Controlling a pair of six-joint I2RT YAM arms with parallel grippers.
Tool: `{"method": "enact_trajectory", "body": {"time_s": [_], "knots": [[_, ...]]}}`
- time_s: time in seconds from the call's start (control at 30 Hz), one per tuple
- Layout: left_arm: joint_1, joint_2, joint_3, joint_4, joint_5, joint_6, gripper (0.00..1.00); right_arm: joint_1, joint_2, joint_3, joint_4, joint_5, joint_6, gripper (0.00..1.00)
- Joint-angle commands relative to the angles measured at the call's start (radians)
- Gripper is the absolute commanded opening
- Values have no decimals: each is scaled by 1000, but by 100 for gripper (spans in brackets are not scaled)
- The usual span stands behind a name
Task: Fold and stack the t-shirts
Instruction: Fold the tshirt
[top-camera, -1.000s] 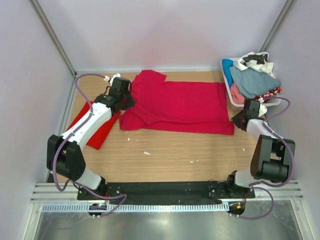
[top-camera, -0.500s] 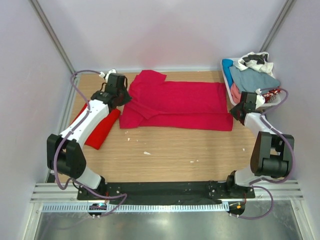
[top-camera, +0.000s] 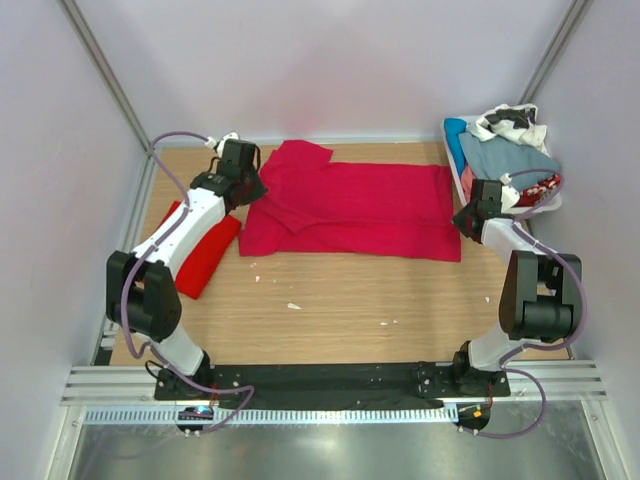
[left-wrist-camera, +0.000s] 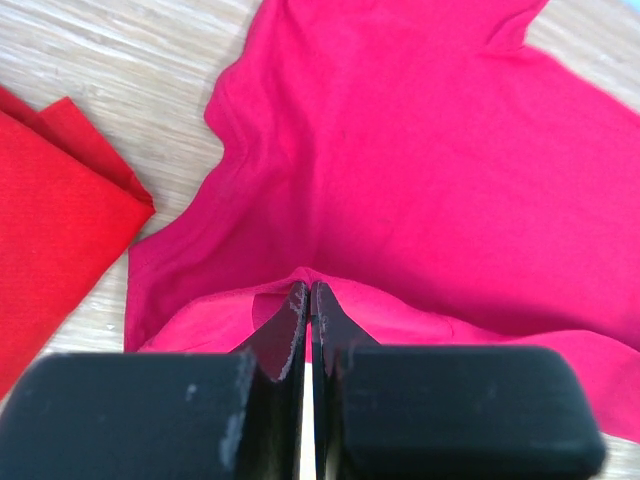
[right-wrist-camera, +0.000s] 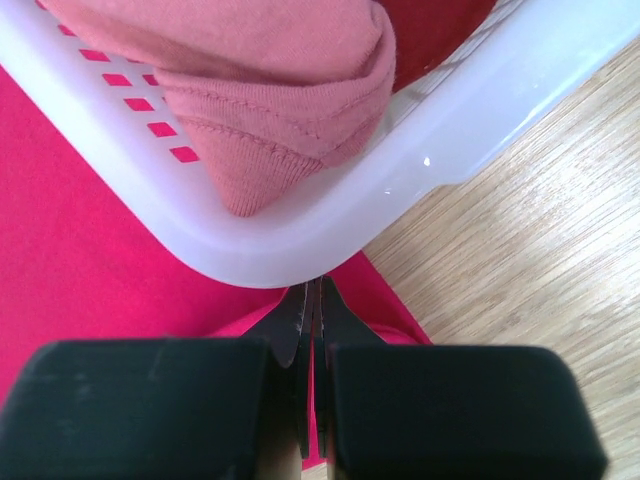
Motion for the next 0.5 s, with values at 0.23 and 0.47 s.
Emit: {"method": "enact_trajectory", "body": {"time_s": [0.23, 0.47], "knots": [[9, 129, 124, 8, -30, 39, 0, 6, 47, 71, 40, 64, 2, 1], [25, 223, 222, -15, -15, 46, 0, 11, 90, 100, 43, 76, -3, 1]]}}
